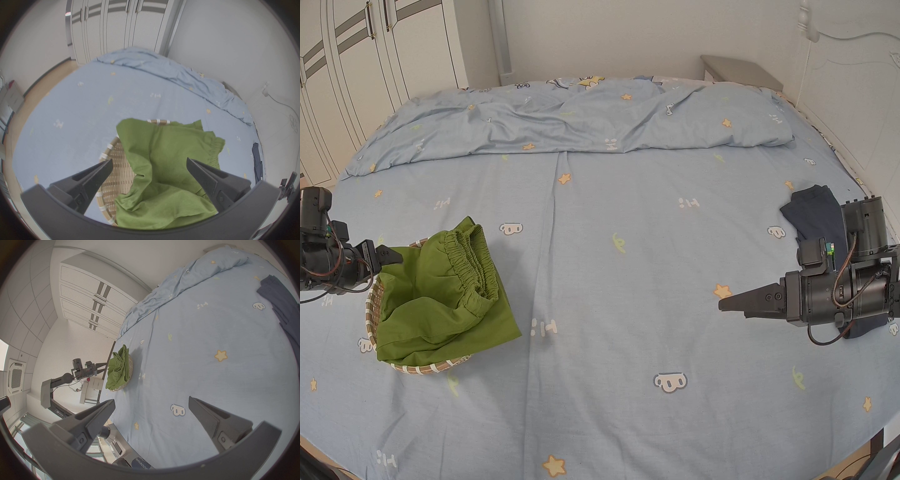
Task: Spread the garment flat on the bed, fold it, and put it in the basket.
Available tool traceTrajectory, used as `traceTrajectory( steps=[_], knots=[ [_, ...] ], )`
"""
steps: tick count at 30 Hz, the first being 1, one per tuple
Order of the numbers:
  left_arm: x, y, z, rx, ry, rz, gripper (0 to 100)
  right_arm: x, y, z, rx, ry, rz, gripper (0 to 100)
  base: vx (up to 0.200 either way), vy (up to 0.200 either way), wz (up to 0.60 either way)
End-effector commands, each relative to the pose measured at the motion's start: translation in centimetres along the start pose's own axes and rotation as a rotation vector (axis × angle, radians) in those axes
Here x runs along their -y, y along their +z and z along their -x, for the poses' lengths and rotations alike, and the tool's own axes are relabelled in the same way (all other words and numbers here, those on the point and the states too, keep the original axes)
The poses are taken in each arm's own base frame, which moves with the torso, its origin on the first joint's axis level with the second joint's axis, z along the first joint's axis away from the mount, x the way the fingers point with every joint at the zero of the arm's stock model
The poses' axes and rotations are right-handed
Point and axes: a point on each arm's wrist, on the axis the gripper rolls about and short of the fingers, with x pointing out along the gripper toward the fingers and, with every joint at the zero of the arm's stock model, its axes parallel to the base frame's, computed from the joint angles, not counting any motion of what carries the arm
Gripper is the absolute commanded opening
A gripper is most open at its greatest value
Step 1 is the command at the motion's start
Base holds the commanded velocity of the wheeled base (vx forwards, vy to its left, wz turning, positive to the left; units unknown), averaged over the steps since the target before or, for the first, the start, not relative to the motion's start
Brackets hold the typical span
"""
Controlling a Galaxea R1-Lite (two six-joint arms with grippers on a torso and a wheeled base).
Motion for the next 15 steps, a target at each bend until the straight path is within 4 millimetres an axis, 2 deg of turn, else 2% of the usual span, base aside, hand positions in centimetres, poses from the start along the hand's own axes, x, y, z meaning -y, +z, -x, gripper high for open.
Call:
traceTrajectory(
  steps=[1, 2, 3, 4, 5, 6, 7, 8, 10, 11, 15],
  knots=[
    [2.2, 0.7, 5.8, 0.166, -0.037, -0.058, 100, -0.5, -0.2, 0.8, 0.018, 0.007, 0.022, 100, 0.0, 0.0, 0.0],
    [2.3, 0.6, 6.0, 0.17, -0.042, -0.061, 100, -0.5, -0.2, 0.8, 0.021, 0.006, 0.024, 100, 0.0, 0.0, 0.0],
    [3.7, 0.0, 8.6, 0.216, -0.11, -0.074, 100, -1.3, -0.9, 2.5, 0.06, 0.021, 0.06, 100, 0.0, 0.0, 0.0],
    [4.1, -0.4, 9.5, 0.23, -0.136, -0.071, 100, -1.6, -1.1, 3.2, 0.076, 0.026, 0.075, 100, 0.0, 0.0, 0.0],
    [5.1, -1.7, 11.5, 0.251, -0.207, -0.065, 100, -2.3, -1.8, 4.8, 0.115, 0.037, 0.121, 100, 0.0, 0.0, 0.0],
    [5.2, -1.8, 11.7, 0.252, -0.215, -0.066, 100, -2.4, -1.9, 4.9, 0.117, 0.037, 0.126, 100, 0.0, 0.0, 0.0],
    [5.6, -2.8, 13.1, 0.258, -0.266, -0.071, 100, -2.8, -2.6, 5.9, 0.139, 0.043, 0.162, 100, 0.0, 0.0, 0.0],
    [5.4, -4.5, 15.0, 0.282, -0.297, -0.086, 100, -2.8, -4.3, 6.9, 0.143, 0.038, 0.196, 100, 0.0, 0.0, 0.0],
    [4.7, -6.3, 17.0, 0.33, -0.301, -0.09, 100, -2.5, -6.5, 8.0, 0.156, 0.022, 0.233, 100, 0.0, 0.0, 0.0],
    [4.0, -7.5, 18.2, 0.366, -0.288, -0.086, 100, -2.4, -8.5, 9.1, 0.183, 0.013, 0.279, 100, 0.0, 0.0, 0.0],
    [1.7, -11.4, 21.1, 0.473, -0.279, -0.071, 100, -1.7, -13.3, 11.4, 0.292, -0.014, 0.34, 100, 0.0, 0.0, 0.0]
  ],
)
